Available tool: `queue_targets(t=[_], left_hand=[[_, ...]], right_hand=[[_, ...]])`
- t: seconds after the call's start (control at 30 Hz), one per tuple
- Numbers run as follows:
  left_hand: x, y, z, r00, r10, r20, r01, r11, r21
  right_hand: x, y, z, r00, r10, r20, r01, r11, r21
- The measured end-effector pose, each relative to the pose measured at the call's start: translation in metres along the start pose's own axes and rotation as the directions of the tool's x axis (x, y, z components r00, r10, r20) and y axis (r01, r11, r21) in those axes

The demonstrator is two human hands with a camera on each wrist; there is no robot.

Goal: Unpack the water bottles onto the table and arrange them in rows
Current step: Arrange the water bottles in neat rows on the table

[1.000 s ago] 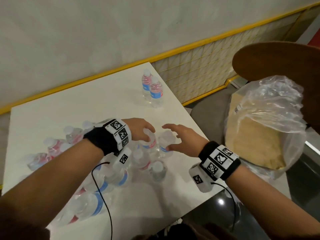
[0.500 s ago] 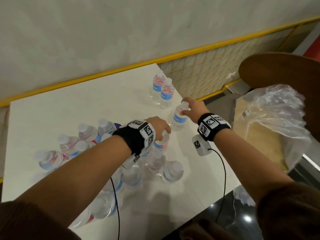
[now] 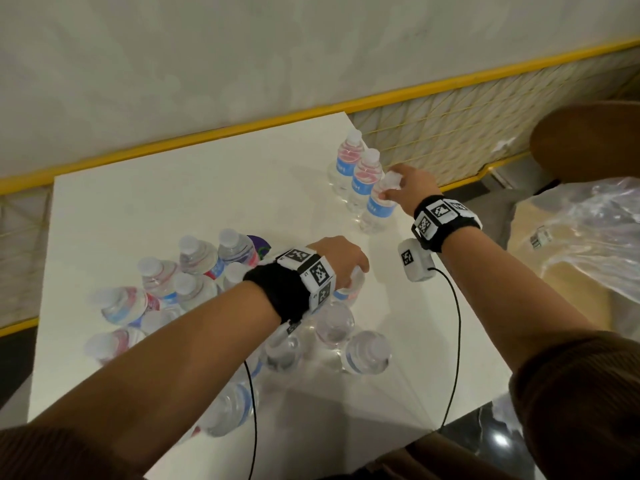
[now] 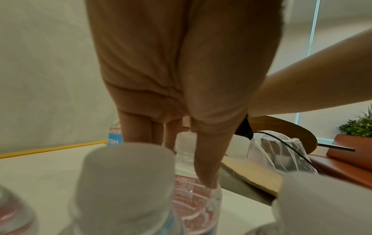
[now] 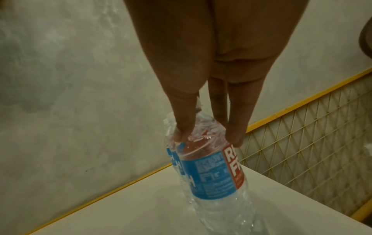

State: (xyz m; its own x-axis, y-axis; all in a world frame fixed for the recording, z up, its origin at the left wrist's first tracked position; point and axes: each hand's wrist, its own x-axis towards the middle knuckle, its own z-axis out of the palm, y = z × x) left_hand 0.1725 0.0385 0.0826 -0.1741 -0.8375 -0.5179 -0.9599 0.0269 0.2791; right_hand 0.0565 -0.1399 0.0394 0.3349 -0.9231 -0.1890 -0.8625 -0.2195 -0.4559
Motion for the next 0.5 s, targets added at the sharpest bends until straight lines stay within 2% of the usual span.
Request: queue_targets(t=[0.5], left_hand=[[-0.0011,0.0022,0.0010,0.999,-0.028,0.024,0.028,1.000,0.003]], right_hand=[[0.0045,-0.0017,-0.0100,0.997,-0.031,0.072,0.033,0.999,-0.024]])
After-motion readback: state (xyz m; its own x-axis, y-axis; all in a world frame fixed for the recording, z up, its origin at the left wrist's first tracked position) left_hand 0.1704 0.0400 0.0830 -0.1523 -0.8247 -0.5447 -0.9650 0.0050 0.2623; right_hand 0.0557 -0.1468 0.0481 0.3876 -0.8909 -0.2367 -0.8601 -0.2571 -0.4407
